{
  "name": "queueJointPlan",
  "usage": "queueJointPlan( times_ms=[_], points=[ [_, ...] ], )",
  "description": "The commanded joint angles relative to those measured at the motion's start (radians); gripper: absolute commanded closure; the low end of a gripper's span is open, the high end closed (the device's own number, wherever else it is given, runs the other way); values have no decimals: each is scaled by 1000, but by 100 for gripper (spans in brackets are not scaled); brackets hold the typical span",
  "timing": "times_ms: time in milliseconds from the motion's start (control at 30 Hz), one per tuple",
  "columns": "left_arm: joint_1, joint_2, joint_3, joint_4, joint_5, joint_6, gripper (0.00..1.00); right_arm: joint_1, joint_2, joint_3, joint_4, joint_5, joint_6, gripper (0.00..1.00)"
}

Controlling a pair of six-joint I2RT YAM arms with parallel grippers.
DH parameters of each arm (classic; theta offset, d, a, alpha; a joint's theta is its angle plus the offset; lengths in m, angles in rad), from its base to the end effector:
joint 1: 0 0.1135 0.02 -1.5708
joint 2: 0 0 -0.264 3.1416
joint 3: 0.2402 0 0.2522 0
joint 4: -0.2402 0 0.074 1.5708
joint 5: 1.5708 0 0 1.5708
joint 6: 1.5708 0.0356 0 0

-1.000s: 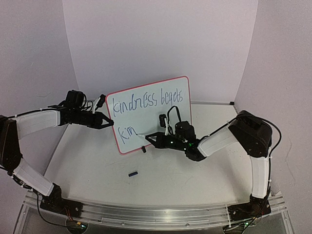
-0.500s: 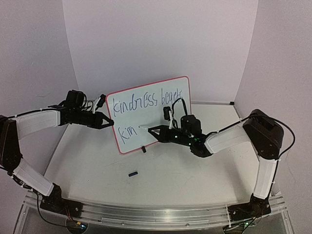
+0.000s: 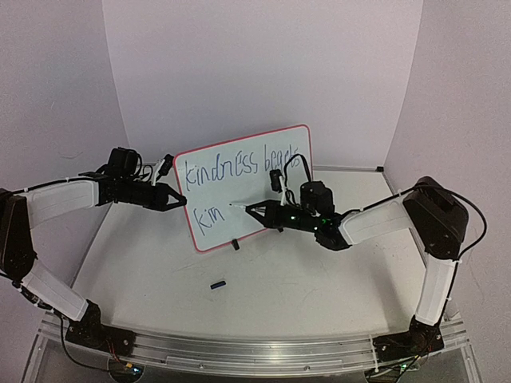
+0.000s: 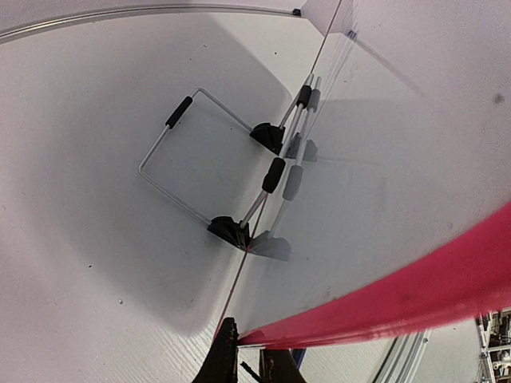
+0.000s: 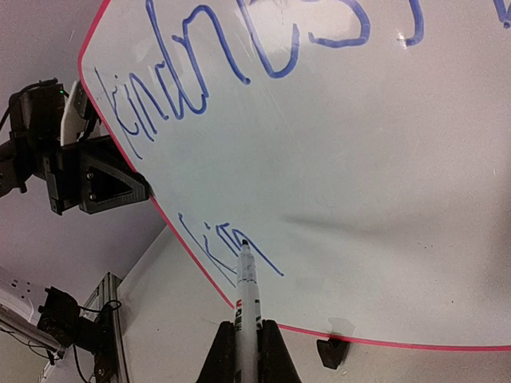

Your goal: Write a sentence on the whiteboard

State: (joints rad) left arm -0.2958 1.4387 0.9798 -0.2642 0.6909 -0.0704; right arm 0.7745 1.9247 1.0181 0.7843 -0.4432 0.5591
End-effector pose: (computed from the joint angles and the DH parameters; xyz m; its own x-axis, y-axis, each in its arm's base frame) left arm 0.2875 -0.1113 0.2534 -0.6794 0.1504 -0.7182 0.6355 0.6100 -0.4734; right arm 0.2860 0.3012 0.1923 -0.5704 0.1123 -0.8137 -0.7472 0.3403 0.5708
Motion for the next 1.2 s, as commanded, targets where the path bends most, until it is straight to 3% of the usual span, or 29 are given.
queueJointPlan(
  times_ms=[0, 633, 1167],
  points=[
    [-10, -22, 30, -49, -51, 56, 100, -5, 39, 63, -18, -18, -23, 100],
    [-10, -10, 33, -53, -53, 58, 100, -21, 133, 173, -90, -19, -56, 100],
    [-9, -8, 33, -51, -51, 58, 100, -21, 121, 99, -112, -3, -67, 100]
  ],
)
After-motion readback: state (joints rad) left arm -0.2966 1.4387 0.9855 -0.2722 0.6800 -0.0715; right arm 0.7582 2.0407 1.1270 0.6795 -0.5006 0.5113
